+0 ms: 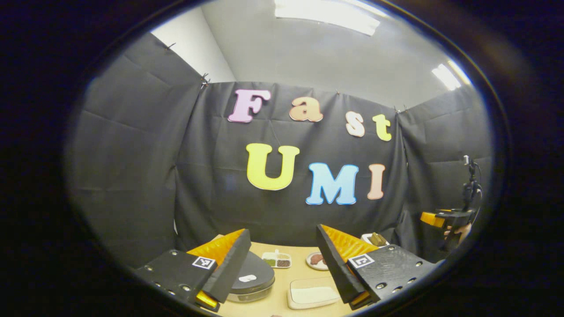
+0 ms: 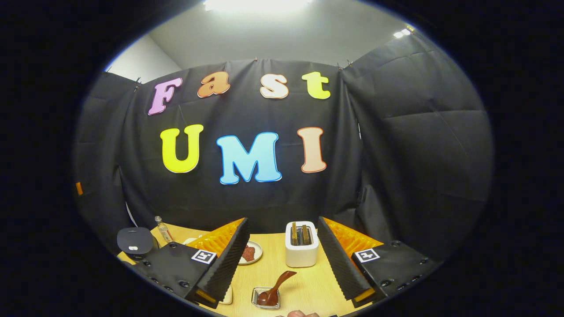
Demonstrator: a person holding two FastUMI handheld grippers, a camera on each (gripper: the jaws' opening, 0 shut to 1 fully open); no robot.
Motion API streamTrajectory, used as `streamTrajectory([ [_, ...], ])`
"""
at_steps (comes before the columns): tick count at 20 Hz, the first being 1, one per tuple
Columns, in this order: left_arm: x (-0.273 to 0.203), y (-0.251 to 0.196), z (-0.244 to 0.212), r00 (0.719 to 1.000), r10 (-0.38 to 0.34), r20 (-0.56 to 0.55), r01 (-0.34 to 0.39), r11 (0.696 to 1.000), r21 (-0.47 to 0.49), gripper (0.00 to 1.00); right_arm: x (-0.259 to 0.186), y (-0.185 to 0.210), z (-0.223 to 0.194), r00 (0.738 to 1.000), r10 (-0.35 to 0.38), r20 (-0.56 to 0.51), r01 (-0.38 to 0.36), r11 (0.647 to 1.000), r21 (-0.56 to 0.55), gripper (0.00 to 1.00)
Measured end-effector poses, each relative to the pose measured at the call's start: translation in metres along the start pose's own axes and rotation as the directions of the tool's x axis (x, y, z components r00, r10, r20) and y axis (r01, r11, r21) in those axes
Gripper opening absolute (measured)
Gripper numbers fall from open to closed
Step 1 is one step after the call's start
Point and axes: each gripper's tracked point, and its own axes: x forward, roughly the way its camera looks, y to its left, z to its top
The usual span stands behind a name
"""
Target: Close the left gripper, press the button to open the rice cooker; take a wooden spoon from the chopstick holder with the right hand, scoop a spoonful of rice and pour it into the rice cooker, then put the wooden spoon back into the chopstick holder.
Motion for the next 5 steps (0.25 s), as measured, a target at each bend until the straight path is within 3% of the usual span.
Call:
streamTrajectory([
  [5, -0.003, 0.022, -0.012, 0.999, 0.047, -0.025, -0.047, 0.999, -0.016, 0.94, -0.010, -0.004, 0.004, 0.999, -0.029, 0.019, 0.028, 0.999, 0.016, 0.98],
])
